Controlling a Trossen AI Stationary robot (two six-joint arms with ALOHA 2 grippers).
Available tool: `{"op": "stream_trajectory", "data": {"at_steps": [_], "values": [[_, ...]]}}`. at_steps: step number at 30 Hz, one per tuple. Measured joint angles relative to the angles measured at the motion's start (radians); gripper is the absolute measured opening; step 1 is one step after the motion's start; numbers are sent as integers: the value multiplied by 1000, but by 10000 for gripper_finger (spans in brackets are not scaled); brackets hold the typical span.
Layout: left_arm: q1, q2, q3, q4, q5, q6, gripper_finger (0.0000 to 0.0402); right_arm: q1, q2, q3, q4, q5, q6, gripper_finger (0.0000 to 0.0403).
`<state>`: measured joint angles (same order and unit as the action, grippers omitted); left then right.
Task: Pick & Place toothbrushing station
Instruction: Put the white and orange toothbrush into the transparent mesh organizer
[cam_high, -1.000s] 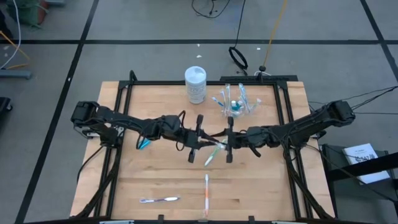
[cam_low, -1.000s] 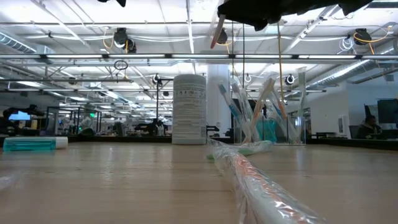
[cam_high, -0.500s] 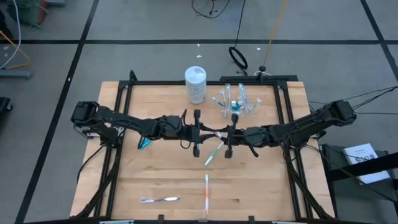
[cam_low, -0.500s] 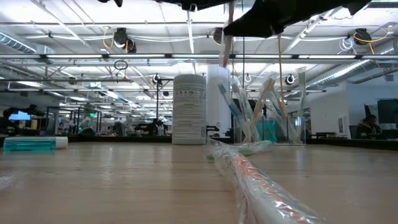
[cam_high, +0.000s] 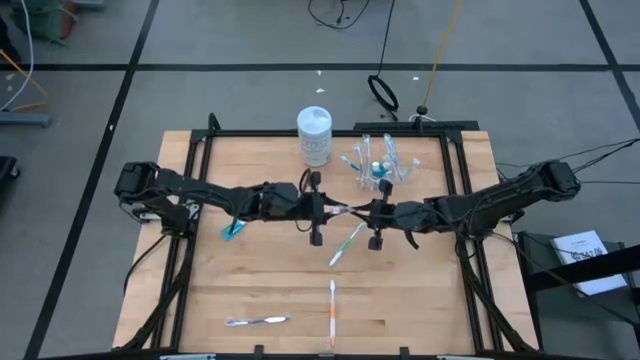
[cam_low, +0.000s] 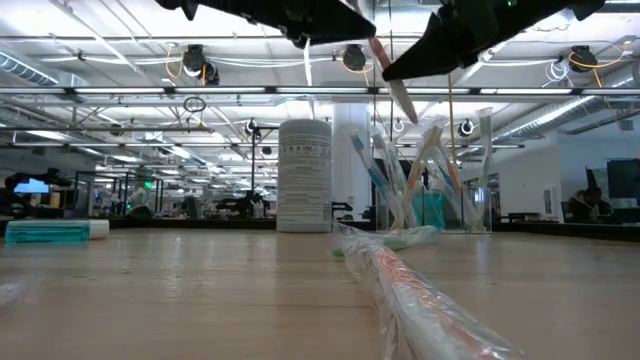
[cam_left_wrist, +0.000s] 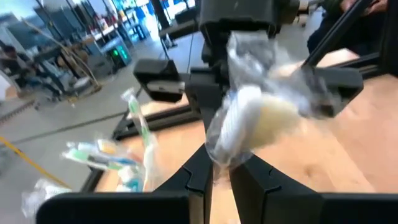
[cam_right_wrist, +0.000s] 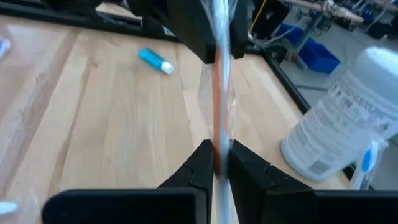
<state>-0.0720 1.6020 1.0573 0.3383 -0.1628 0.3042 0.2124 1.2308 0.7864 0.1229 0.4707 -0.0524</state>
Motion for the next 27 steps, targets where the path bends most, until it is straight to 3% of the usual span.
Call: {"op": "stream_trajectory", "data": {"at_steps": [5, 12, 19, 27], "values": [[18, 0, 0, -22, 1, -4, 67, -20, 0, 0, 0, -4, 17, 25], [41, 2, -2, 12, 4, 3, 156, -37, 3, 3, 31, -15, 53, 24], [46, 2, -2, -61, -32, -75, 216, -20, -47, 3, -102, 298, 99, 24], [46, 2, -2, -123, -48, -82, 223, 51, -189, -39, -204, 567, 231, 24]]}}
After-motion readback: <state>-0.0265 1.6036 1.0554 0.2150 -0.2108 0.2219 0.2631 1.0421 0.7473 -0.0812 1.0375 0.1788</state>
